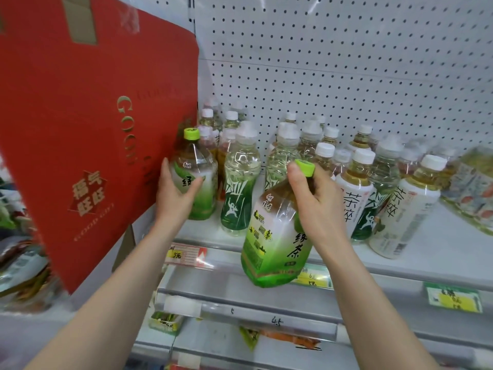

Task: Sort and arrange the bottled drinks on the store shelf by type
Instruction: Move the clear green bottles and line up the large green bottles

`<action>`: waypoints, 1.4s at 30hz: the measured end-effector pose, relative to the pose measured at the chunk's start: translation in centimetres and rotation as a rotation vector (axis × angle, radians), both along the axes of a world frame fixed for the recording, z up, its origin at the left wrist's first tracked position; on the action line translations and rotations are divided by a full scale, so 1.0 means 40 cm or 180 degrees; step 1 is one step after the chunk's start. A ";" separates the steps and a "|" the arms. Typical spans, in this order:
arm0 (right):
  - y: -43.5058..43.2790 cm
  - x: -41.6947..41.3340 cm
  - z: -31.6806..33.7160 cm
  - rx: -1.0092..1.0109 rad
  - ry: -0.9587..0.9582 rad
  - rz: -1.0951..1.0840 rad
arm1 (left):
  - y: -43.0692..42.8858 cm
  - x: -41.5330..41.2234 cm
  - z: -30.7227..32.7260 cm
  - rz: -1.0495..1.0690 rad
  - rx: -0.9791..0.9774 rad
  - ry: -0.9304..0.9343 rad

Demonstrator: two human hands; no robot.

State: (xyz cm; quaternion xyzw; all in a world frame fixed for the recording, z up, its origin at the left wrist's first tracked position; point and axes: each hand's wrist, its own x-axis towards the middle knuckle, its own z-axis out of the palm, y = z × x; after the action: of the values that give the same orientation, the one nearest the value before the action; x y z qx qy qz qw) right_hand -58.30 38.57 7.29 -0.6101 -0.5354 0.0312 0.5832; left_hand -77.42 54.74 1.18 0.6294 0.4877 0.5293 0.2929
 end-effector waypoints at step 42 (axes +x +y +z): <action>-0.674 0.657 -0.024 -0.0182 0.0071 -0.1190 | -0.744 0.634 0.029 -0.1095 0.0244 -0.0409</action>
State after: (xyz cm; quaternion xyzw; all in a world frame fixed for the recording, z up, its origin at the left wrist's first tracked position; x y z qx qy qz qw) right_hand -32.03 11.62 6.34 -0.7149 -0.4051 -0.0557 0.5672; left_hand -52.08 24.98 2.34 0.6792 0.3327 0.5287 0.3854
